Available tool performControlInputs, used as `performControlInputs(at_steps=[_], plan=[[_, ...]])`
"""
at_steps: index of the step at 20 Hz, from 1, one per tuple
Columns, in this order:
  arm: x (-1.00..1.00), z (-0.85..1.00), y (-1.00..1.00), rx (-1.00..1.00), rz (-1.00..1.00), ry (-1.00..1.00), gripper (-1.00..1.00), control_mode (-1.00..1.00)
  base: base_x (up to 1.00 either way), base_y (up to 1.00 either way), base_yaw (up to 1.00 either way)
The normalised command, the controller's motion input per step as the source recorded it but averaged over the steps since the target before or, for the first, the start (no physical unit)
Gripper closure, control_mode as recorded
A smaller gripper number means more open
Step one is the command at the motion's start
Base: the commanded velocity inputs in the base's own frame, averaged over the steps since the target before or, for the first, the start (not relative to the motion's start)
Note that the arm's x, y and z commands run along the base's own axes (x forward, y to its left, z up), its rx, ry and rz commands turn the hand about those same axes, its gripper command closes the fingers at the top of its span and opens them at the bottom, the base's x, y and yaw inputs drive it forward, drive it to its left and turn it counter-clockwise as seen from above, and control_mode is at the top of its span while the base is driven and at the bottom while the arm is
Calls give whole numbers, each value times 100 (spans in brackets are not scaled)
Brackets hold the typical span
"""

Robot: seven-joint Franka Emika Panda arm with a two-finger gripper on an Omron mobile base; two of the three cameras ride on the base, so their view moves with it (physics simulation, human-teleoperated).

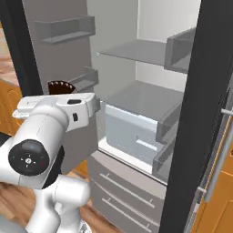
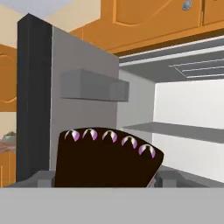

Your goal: Take the cakes from the fridge and place them on the empty tray on the dining counter.

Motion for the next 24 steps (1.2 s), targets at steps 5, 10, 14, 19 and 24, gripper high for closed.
performControlInputs(at_steps=[5,10,14,19,24], plan=[[0,0,0,0,0,0,100,100,-77,-36,43],[0,0,0,0,0,0,100,100,-99,-27,36],[0,0,0,0,0,0,100,100,-56,0,31],[0,0,0,0,0,0,100,100,-72,-10,45],[0,0,0,0,0,0,100,100,-66,-46,54]])
